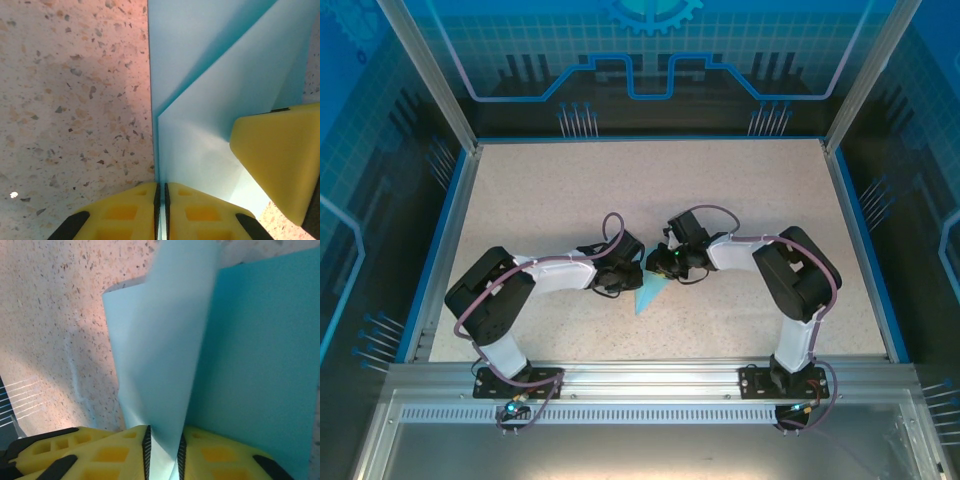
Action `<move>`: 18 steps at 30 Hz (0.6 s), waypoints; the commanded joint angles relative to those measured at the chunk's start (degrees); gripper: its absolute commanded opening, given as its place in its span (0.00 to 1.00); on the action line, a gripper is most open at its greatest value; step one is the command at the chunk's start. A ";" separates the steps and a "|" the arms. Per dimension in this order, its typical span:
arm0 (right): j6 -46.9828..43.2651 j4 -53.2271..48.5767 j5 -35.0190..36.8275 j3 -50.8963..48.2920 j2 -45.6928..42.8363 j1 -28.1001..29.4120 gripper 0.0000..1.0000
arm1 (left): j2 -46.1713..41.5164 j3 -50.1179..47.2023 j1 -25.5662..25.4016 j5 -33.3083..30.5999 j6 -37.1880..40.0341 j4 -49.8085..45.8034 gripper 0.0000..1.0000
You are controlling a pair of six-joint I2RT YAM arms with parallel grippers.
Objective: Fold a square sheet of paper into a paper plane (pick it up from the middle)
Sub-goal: Pick up the paper from the center of the table.
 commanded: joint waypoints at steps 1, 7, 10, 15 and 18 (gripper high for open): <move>-0.92 1.94 -1.56 -0.17 -0.18 0.98 0.19 | 0.42 -1.09 0.53 1.51 -0.52 0.36 0.12; -2.80 2.51 -0.20 -1.61 -2.98 0.84 0.10 | -2.71 -2.74 2.14 4.43 -0.66 2.03 0.15; -3.16 4.41 -0.64 -2.67 -4.16 0.41 0.02 | -5.84 -4.41 3.38 7.23 -0.92 3.70 0.21; -4.10 10.81 -5.40 -6.39 -8.64 -2.42 0.00 | -14.44 -8.93 8.11 14.74 -1.42 8.66 0.45; -4.22 14.20 -10.73 -7.34 -11.29 -4.88 0.00 | -19.34 -11.63 11.21 21.61 -2.23 13.01 0.63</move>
